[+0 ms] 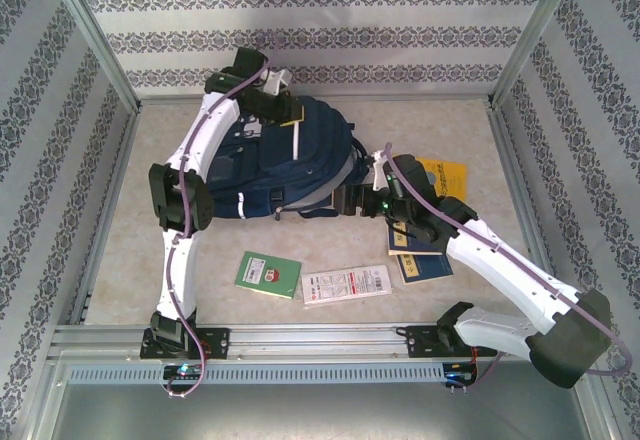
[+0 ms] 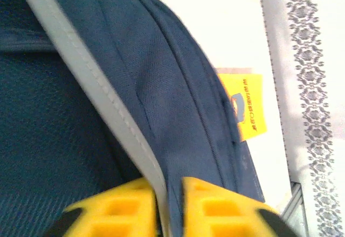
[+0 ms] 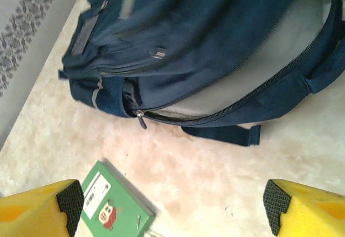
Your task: Pack the student bag
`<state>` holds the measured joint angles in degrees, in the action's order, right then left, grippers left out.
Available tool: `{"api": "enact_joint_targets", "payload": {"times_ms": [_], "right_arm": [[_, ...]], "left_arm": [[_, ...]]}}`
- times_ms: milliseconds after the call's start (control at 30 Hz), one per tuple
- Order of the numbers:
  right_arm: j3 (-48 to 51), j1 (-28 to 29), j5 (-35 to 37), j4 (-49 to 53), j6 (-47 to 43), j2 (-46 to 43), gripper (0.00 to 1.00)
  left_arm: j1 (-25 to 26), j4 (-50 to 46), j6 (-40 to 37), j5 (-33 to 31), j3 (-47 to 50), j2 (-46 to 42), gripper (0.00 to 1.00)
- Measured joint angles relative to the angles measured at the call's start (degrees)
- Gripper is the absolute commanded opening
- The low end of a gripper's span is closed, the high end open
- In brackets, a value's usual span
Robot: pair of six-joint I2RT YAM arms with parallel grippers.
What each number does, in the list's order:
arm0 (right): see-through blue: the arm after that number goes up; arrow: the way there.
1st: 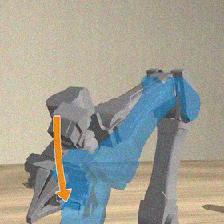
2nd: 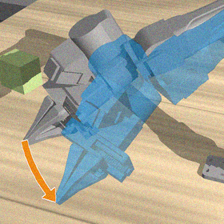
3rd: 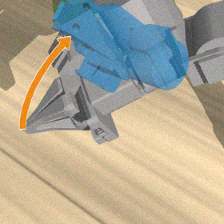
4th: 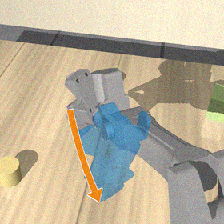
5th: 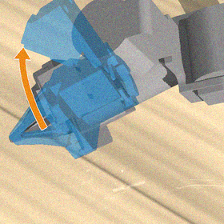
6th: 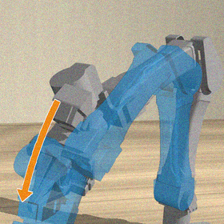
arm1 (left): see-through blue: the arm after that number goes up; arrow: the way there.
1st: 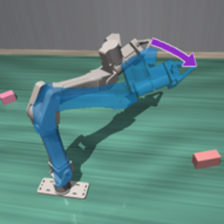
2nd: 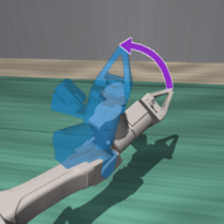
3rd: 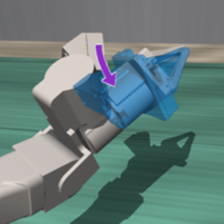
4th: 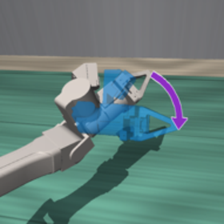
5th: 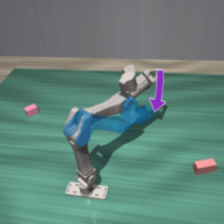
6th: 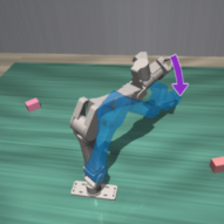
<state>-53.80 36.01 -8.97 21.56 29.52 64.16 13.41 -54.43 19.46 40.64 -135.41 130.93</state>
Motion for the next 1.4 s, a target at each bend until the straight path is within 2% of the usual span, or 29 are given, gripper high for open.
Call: {"api": "enact_joint_targets", "payload": {"times_ms": [100,200,267,433,567,700,833,933,1133,1233,1400], "right_arm": [[0.0,0.9,-0.5,1.7,-0.7,0.0,0.87],[0.0,1.3,-0.7,3.5,-1.0,0.0,0.87],[0.0,1.9,-0.9,4.5,-1.2,0.2,0.87],[0.0,5.6,-0.9,7.9,-1.1,1.7,0.87],[2.7,7.7,-0.9,8.6,1.9,1.9,0.87],[9.3,7.6,-0.3,8.9,7.5,1.7,0.89],[15.3,7.2,1.7,9.5,13.9,0.9,0.91],[19.9,5.7,4.1,9.6,17.5,-1.6,0.93],[26.8,2.2,7.6,9.4,21.7,-6.8,0.94],[28.2,0.9,8.2,9.4,21.8,-8.9,0.94],[30.3,0.1,8.3,9.0,22.8,-14.5,0.94]], "left_arm": [[0.1,-0.2,-0.3,-2.2,1.3,-1.3,0.46],[0.0,0.9,0.0,-4.5,7.4,-6.6,0.55],[-0.2,1.7,0.1,-5.9,13.4,-12.0,0.57],[-0.3,8.8,2.9,-8.4,35.1,-31.3,0.62],[-0.2,16.5,8.4,-8.9,56.2,-46.8,0.63],[3.1,22.4,13.4,-9.3,74.8,-55.9,0.63],[14.3,25.3,16.9,-11.6,86.3,-59.5,0.64],[21.8,28.0,19.5,-13.6,91.4,-62.2,0.63],[33.8,32.1,22.7,-18.3,92.3,-60.3,0.63],[38.7,32.9,23.5,-19.2,89.9,-55.4,0.63],[42.1,35.1,24.6,-18.5,87.9,-47.0,0.63]]}}
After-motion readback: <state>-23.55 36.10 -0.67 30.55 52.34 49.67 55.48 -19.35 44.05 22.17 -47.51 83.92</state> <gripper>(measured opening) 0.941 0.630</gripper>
